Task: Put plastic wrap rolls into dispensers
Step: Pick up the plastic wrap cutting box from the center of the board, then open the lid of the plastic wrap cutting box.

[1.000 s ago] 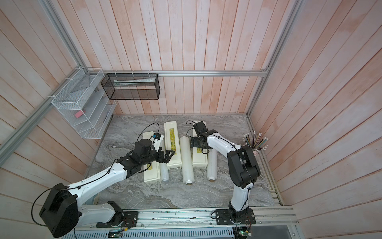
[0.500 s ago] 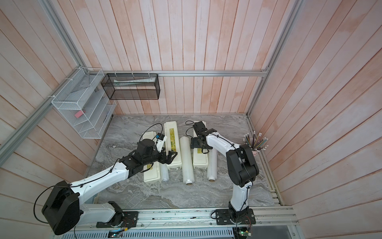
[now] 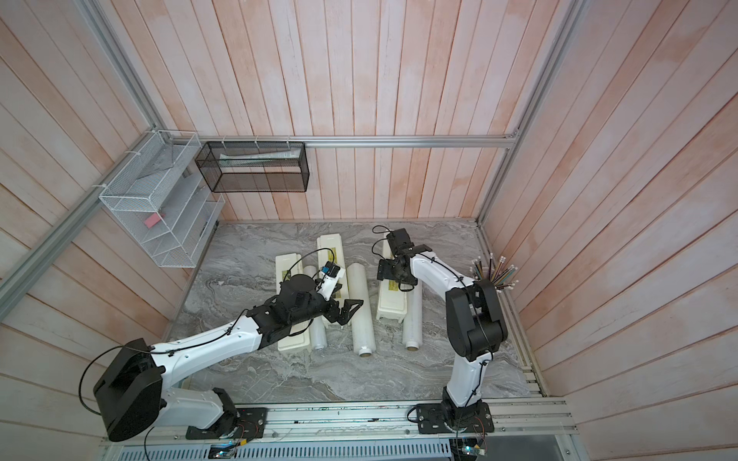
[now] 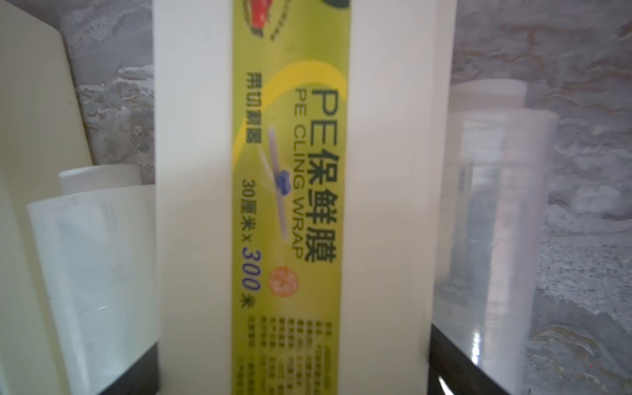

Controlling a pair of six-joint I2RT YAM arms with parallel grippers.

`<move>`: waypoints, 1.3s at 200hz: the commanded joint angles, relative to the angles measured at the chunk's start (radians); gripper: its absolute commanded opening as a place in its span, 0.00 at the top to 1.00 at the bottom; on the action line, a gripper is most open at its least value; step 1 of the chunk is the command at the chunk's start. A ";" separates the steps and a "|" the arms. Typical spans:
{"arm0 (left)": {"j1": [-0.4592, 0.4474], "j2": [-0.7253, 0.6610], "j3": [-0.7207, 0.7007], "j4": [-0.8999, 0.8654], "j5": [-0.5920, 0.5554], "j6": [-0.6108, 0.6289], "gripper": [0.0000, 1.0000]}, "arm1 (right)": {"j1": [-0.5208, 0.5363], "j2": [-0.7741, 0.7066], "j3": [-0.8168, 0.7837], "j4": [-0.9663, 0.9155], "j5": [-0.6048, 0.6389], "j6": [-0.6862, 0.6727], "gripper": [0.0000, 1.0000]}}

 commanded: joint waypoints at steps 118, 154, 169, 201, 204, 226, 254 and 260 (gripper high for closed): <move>-0.225 0.241 0.022 0.507 -0.360 0.570 0.00 | -0.156 -0.299 -0.030 0.099 -0.431 0.164 0.23; -0.240 0.288 0.036 0.571 -0.407 0.642 0.00 | -0.156 -0.339 -0.055 0.122 -0.478 0.200 0.23; -0.255 0.311 0.036 0.629 -0.445 0.682 0.00 | -0.156 -0.349 -0.071 0.133 -0.493 0.217 0.23; -0.286 0.372 0.055 0.713 -0.519 0.765 0.00 | -0.156 -0.361 -0.106 0.167 -0.525 0.251 0.24; -0.288 0.377 0.056 0.727 -0.528 0.774 0.00 | -0.156 -0.361 -0.110 0.171 -0.529 0.254 0.24; -0.299 0.407 0.059 0.777 -0.563 0.812 0.00 | -0.156 -0.365 -0.128 0.193 -0.556 0.273 0.24; -0.299 0.420 0.063 0.778 -0.576 0.817 0.00 | -0.156 -0.368 -0.129 0.187 -0.556 0.273 0.24; -0.299 0.423 0.061 0.779 -0.578 0.818 0.00 | -0.156 -0.369 -0.127 0.187 -0.559 0.273 0.24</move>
